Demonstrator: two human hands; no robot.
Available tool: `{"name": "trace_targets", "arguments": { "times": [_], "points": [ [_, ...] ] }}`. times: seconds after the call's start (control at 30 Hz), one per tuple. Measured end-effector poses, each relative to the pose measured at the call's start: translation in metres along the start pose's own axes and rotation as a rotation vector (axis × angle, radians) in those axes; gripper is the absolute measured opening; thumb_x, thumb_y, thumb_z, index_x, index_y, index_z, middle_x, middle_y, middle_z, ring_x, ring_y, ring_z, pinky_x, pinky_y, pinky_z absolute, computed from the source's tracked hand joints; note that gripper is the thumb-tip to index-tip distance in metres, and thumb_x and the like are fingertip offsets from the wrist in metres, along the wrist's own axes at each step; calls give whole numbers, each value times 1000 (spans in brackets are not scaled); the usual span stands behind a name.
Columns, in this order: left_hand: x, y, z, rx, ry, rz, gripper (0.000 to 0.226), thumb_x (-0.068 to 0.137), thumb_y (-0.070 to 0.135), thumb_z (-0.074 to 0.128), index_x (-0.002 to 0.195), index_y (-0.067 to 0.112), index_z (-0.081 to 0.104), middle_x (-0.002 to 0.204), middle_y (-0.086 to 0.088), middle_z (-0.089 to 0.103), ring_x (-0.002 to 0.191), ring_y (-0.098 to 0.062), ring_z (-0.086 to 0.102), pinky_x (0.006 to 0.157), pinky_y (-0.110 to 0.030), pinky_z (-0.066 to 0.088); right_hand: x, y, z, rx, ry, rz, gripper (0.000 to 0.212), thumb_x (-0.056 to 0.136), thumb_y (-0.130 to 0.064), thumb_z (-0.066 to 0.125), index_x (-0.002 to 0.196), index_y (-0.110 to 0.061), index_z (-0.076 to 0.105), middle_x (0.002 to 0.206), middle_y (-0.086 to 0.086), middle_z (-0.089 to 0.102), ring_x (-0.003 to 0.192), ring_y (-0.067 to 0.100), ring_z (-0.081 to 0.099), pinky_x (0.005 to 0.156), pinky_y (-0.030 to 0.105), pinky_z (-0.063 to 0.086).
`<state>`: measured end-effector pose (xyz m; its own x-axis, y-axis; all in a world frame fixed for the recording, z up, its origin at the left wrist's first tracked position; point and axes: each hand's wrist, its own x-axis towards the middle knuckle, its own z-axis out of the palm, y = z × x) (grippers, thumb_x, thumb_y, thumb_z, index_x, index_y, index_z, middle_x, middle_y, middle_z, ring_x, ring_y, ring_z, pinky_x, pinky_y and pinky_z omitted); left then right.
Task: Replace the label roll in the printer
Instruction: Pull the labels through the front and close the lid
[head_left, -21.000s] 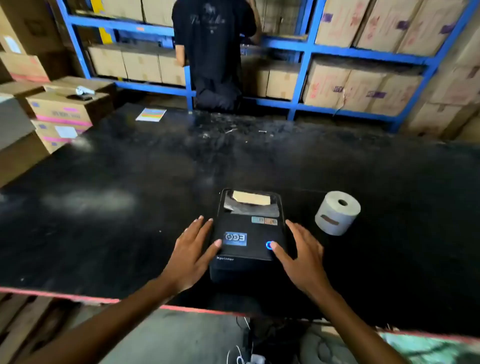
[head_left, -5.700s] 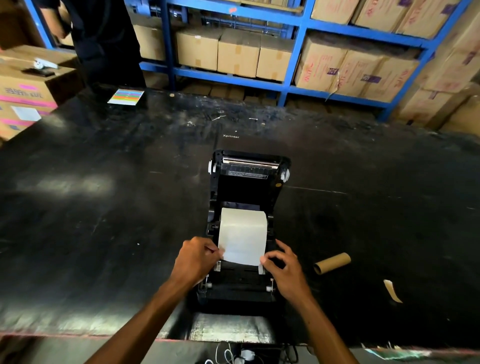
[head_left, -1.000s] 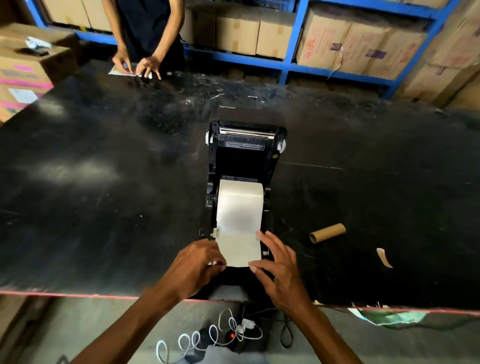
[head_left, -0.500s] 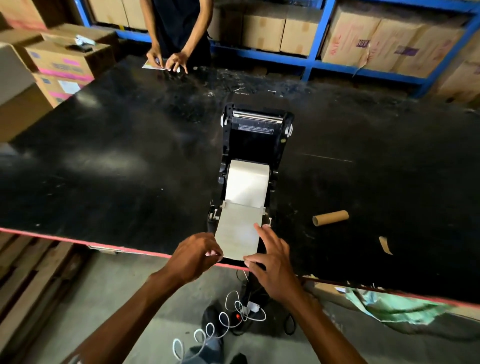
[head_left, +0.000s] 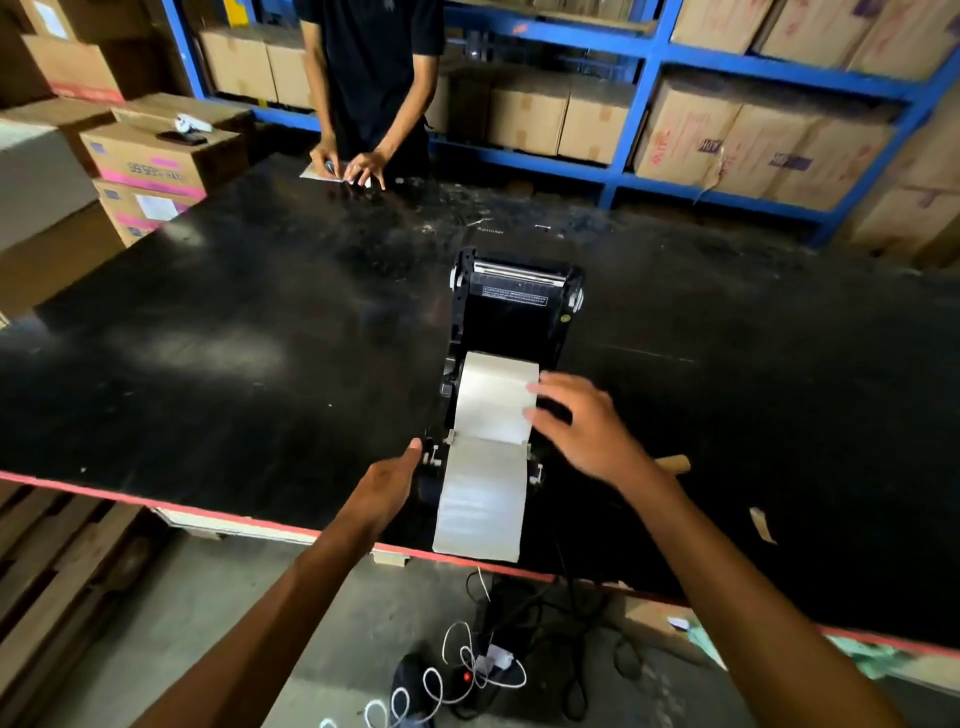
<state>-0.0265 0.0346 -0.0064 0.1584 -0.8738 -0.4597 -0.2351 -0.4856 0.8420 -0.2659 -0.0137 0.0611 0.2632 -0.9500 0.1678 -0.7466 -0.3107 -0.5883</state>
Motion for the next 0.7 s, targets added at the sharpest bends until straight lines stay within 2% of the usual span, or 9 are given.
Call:
{"name": "trace_targets", "arguments": {
  "times": [0.1,0.17,0.27,0.33,0.4,0.47,0.57,0.63,0.7],
  "points": [
    [12,4,-1,-4,-39,-67,57,92,54,43,82,3,67,84,-17,67,77,-27,61,83,-37,50,68,-15,-39,-107,122,-13,47,89,-33,57,132,-15,51,146,11,44,136,25,36,113,43,24],
    [18,3,-7,-31,-74,-86,56,90,54,47,84,3,69,86,-14,72,78,-26,65,84,-38,51,107,-20,-58,-185,156,6,53,91,-36,53,138,-15,43,151,11,36,140,25,30,113,44,20],
    [24,4,-17,-46,-125,-87,47,90,54,47,86,13,70,88,-9,74,84,-23,70,79,-34,53,143,-18,-65,-350,62,83,61,94,-44,42,145,-13,30,157,11,22,145,24,18,114,44,15],
    [27,4,-20,-42,-151,-84,47,91,54,46,84,14,70,87,-8,75,84,-22,70,76,-32,53,150,-15,-57,-399,28,119,62,95,-47,36,145,-12,27,158,10,20,146,23,16,115,44,14],
    [28,5,-21,-44,-161,-79,48,91,53,45,86,13,71,88,-9,75,85,-23,70,77,-32,53,144,-11,-45,-379,133,94,56,96,-44,37,142,-12,36,155,9,28,143,23,23,114,42,15],
    [29,6,-21,-64,-149,-79,48,92,52,45,87,11,70,91,-12,75,90,-26,70,83,-35,53,128,-10,-35,-321,334,10,45,95,-37,44,131,-11,52,145,10,46,134,26,39,108,40,23],
    [27,7,-20,-102,-109,-97,50,93,50,44,89,8,70,93,-15,74,92,-29,70,86,-37,54,94,-9,-28,-228,595,-138,26,91,-26,54,100,-8,71,115,9,69,103,29,60,92,37,35],
    [26,7,-19,-148,-94,-106,54,93,51,43,92,5,70,93,-17,74,92,-31,70,86,-38,54,70,-6,-22,-197,660,-209,17,88,-21,59,88,-10,72,105,5,72,94,26,61,86,35,37],
    [26,6,-18,-192,-83,-127,59,93,54,41,94,3,70,92,-17,74,90,-31,70,83,-38,55,48,-1,-11,-190,661,-253,12,87,-18,61,90,-12,70,107,4,70,97,24,58,86,36,41]
  ]
}}
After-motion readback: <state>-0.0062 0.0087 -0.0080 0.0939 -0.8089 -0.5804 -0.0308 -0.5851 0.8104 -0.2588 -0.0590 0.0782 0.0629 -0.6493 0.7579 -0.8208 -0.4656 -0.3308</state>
